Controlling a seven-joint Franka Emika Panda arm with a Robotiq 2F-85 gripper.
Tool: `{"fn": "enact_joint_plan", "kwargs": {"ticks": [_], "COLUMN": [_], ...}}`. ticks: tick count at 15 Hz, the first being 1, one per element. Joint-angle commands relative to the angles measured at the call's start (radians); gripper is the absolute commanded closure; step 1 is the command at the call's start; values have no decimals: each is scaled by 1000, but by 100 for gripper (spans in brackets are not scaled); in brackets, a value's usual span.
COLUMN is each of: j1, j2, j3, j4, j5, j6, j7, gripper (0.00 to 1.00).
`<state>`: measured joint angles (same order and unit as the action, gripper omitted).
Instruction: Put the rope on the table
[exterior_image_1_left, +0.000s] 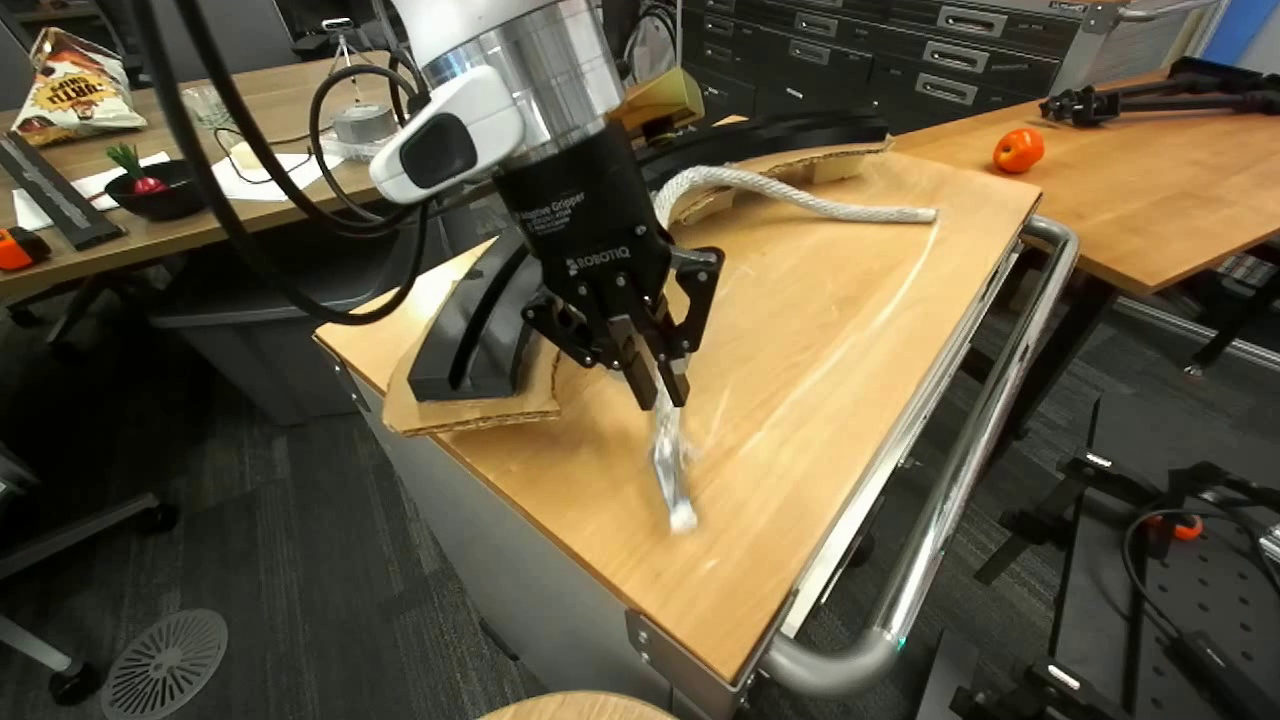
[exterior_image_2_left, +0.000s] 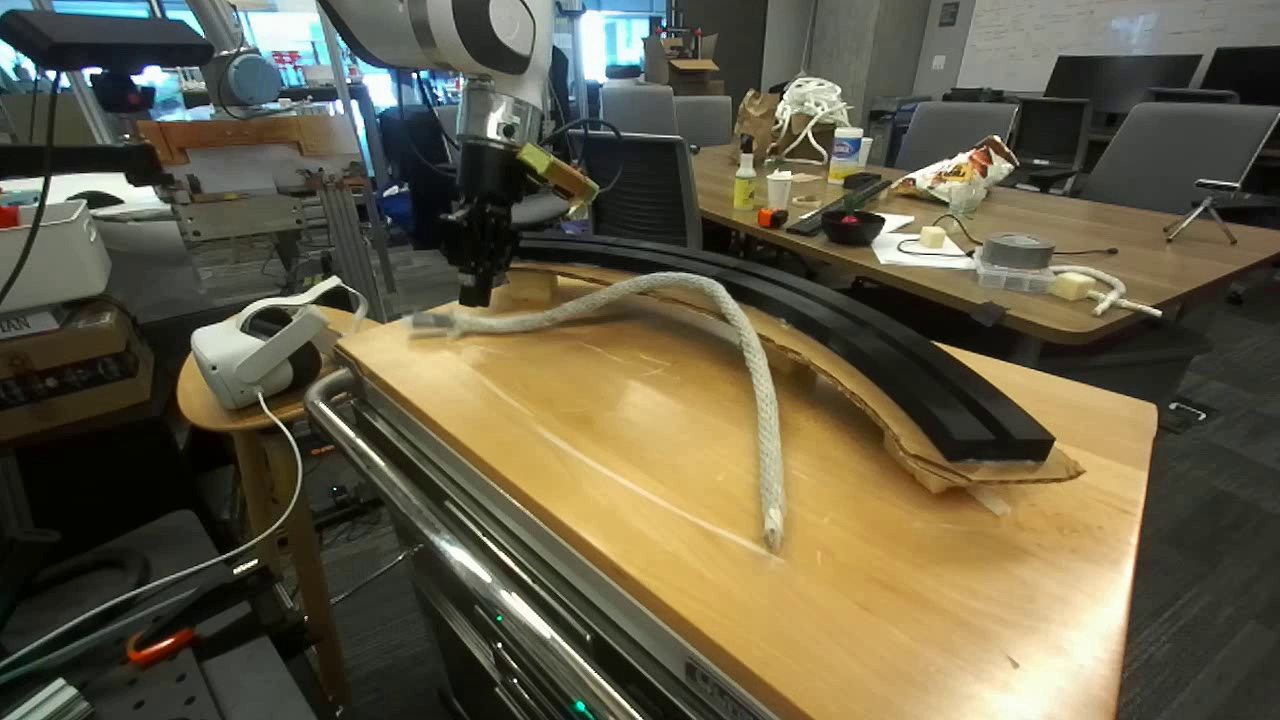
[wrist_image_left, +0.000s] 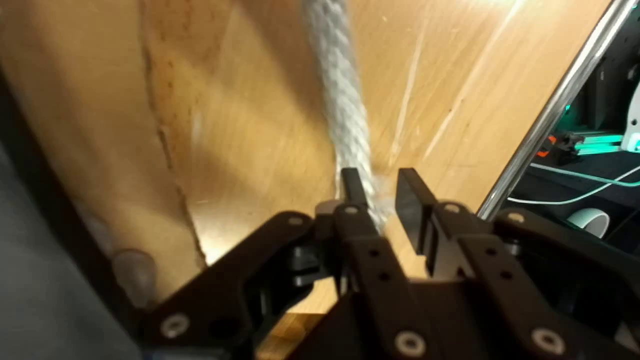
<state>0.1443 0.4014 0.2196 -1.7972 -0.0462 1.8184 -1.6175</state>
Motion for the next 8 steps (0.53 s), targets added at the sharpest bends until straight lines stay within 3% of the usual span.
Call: {"fn": "enact_joint_plan", "kwargs": {"ticks": [1, 6, 8], "j1": [-19, -45, -53], "j2": [-115, -355, -457], "j3": [9, -9, -30], "j4": [-106, -321, -403], "j5": [36, 82, 108], "j6": [141, 359, 405], "j7": [11, 48, 76], "gripper": [45, 5, 0]}}
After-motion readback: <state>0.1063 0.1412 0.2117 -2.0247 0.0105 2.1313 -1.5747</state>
